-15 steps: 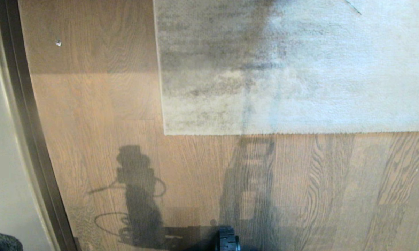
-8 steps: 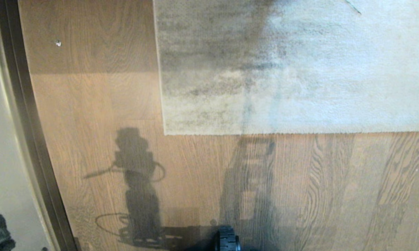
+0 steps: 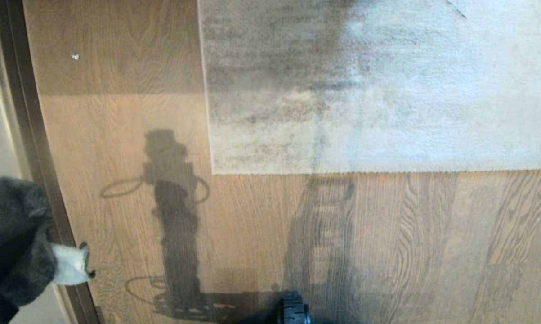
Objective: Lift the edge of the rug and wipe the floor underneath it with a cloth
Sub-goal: Put down the rag
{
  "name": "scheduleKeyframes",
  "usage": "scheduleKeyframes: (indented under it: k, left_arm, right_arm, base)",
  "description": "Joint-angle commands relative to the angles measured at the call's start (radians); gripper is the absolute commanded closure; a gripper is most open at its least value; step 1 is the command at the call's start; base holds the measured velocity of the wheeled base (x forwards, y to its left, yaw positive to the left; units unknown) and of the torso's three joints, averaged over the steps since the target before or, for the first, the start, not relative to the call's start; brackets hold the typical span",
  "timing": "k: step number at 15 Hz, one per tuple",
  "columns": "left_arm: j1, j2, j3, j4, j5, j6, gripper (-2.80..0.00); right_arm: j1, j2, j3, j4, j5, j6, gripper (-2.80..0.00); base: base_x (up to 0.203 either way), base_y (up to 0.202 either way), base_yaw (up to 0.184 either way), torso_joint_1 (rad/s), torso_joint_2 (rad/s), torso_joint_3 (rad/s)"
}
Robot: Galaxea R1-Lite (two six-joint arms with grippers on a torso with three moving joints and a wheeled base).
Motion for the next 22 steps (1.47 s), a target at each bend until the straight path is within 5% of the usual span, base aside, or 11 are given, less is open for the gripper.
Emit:
scheduleKeyframes:
  k: [1,8,11,12,13,22]
  left_arm:
    - [0.007,0.229,0.009,-0.146,0.000,-0.003,0.00]
    - [0.104,0.830,0.047,-0.811,-0.016,-0.010,0.00]
    - [0.126,0.974,0.031,-0.981,-0.036,-0.011,0.00]
    - [0.127,0.999,0.021,-1.006,-0.038,-0.015,-2.41]
    - [0.128,1.017,0.013,-1.022,-0.039,-0.016,-2.80]
    - [0.121,1.052,0.013,-1.036,-0.040,-0.030,-2.80]
  right_arm:
    - [0.000,0.001,0.000,0.000,-0.001,0.000,0.00]
    - [0.000,0.001,0.000,0.000,0.001,0.000,0.00]
    - [0.000,0.001,0.000,0.000,0.001,0.000,0.00]
    - [0.000,0.001,0.000,0.000,-0.001,0.000,0.00]
    - [0.000,0.001,0.000,0.000,-0.001,0.000,0.00]
    - [0.000,0.001,0.000,0.000,0.001,0.000,0.00]
  base:
    - [0.000,0.000,0.000,0.000,0.00,0.000]
    - [0.000,0.000,0.000,0.000,0.00,0.000]
    - [0.000,0.000,0.000,0.000,0.00,0.000]
    - [0.000,0.000,0.000,0.000,0.00,0.000]
    - [0.000,0.000,0.000,0.000,0.00,0.000]
    - [0.000,0.000,0.000,0.000,0.00,0.000]
